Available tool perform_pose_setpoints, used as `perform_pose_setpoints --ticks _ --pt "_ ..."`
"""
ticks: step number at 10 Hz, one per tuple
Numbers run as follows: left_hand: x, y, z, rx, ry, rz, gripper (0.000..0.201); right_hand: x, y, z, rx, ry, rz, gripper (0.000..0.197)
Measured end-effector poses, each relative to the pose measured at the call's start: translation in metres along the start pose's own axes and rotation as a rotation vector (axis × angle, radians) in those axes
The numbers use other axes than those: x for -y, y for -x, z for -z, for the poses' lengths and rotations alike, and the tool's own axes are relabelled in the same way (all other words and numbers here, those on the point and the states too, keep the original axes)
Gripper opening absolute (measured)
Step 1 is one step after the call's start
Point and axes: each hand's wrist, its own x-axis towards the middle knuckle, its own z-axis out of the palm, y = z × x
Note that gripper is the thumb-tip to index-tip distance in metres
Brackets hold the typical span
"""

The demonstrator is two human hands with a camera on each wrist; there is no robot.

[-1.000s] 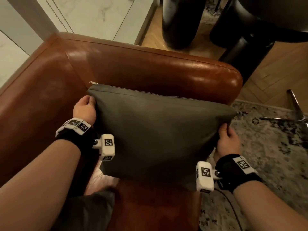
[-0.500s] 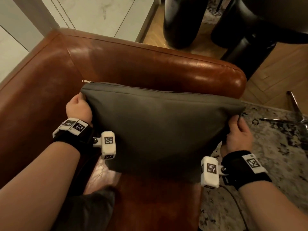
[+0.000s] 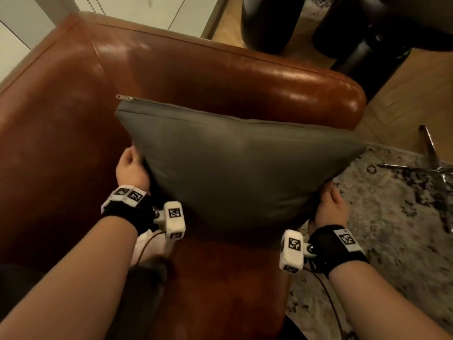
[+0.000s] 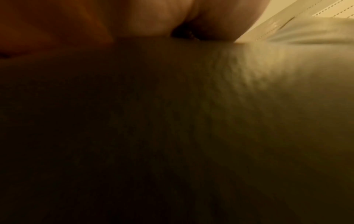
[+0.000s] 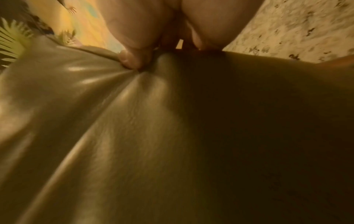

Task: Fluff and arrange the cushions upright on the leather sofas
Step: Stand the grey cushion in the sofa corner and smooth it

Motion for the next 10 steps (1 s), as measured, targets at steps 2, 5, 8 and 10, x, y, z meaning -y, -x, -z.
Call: perform_pose_setpoints --ticks 2,5,8,10 --pt "-0.007 0.008 0.001 -0.016 0.086 0.153 0.038 -0.009 0.008 0.017 0.043 -0.034 -0.204 0.036" --pt "0.037 0.013 0.002 -0.056 0.09 0.299 0.034 -0.033 -0.002 0.024 -0.053 0.141 -0.2 0.021" --pt "0.059 0.025 0.006 -0.037 0.306 0.477 0.026 -0.039 -0.008 0.036 0.037 0.035 -0.305 0.032" --pt "0.08 0.025 0.01 0.01 0.149 0.535 0.041 -0.062 -0.013 0.035 -0.05 0.262 -0.328 0.034"
